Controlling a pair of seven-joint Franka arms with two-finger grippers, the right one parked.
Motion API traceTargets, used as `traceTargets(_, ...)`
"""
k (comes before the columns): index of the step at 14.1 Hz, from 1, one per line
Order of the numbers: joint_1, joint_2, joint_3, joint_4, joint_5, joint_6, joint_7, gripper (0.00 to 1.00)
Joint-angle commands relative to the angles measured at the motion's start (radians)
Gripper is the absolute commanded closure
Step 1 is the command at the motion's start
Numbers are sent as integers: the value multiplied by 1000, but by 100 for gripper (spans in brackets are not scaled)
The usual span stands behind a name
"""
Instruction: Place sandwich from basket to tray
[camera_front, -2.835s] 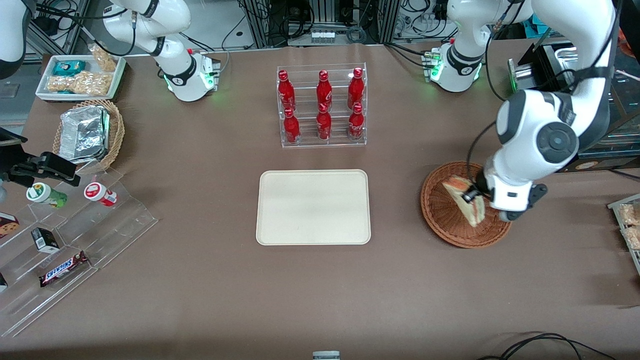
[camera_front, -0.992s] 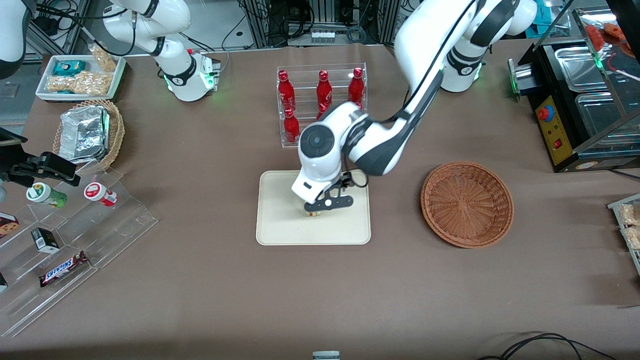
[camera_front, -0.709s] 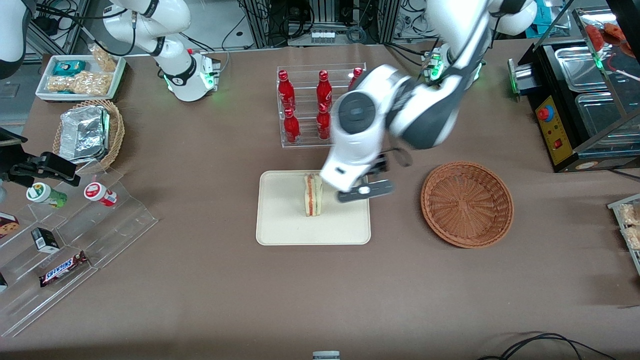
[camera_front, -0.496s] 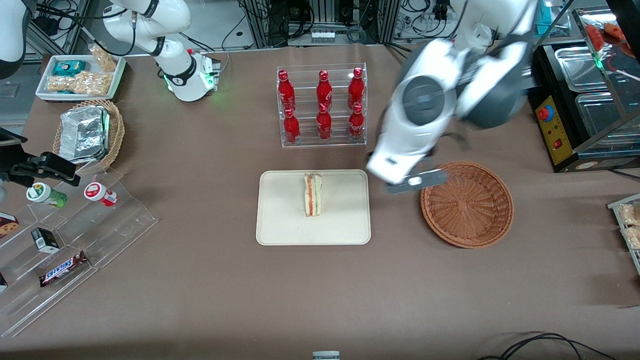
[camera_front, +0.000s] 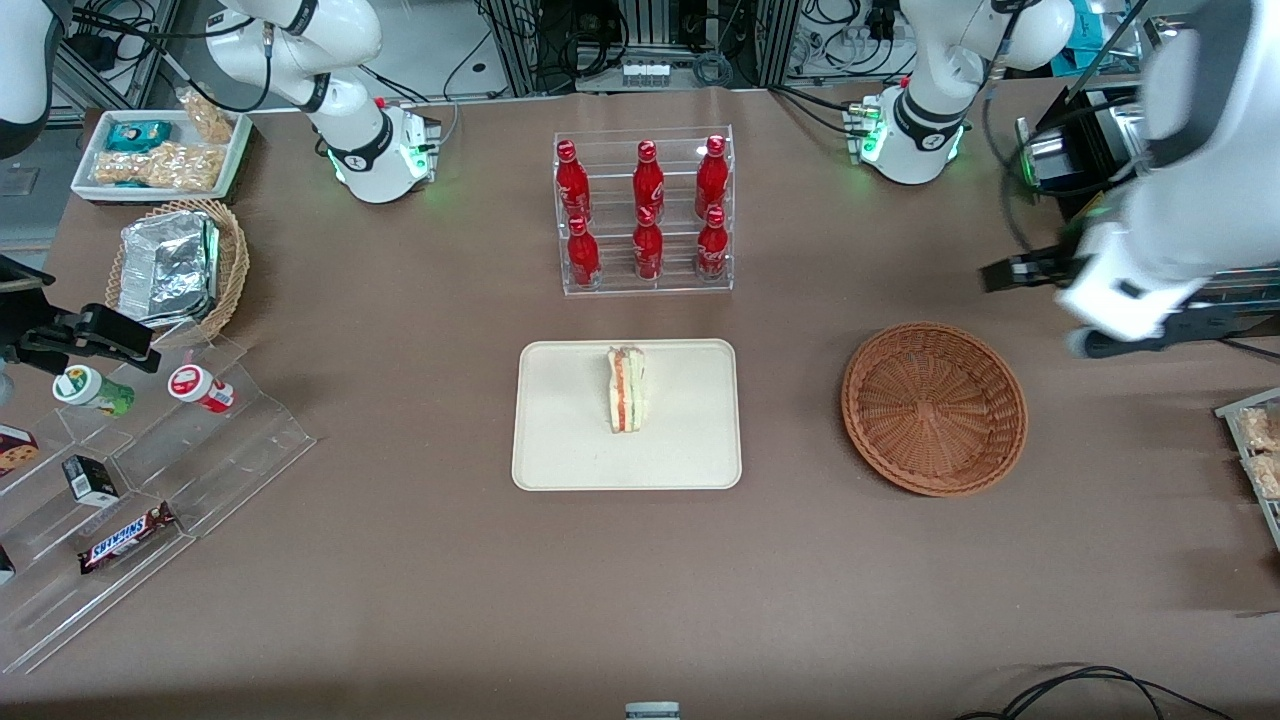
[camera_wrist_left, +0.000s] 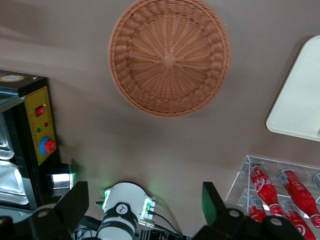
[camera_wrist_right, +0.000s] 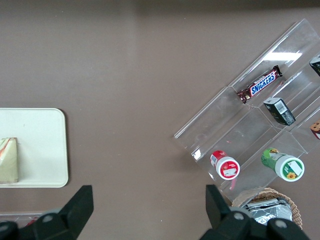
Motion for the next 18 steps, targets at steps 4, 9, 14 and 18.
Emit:
traceTargets(4, 19, -27, 9, -14, -2, -11, -13, 0)
traceTargets(9, 637, -90, -690, -8, 141, 3, -15, 0)
traceTargets(14, 747, -216, -784, -66, 60, 20, -1, 0)
traceTargets(18, 744, -223, -789, -79, 89, 38, -2, 0)
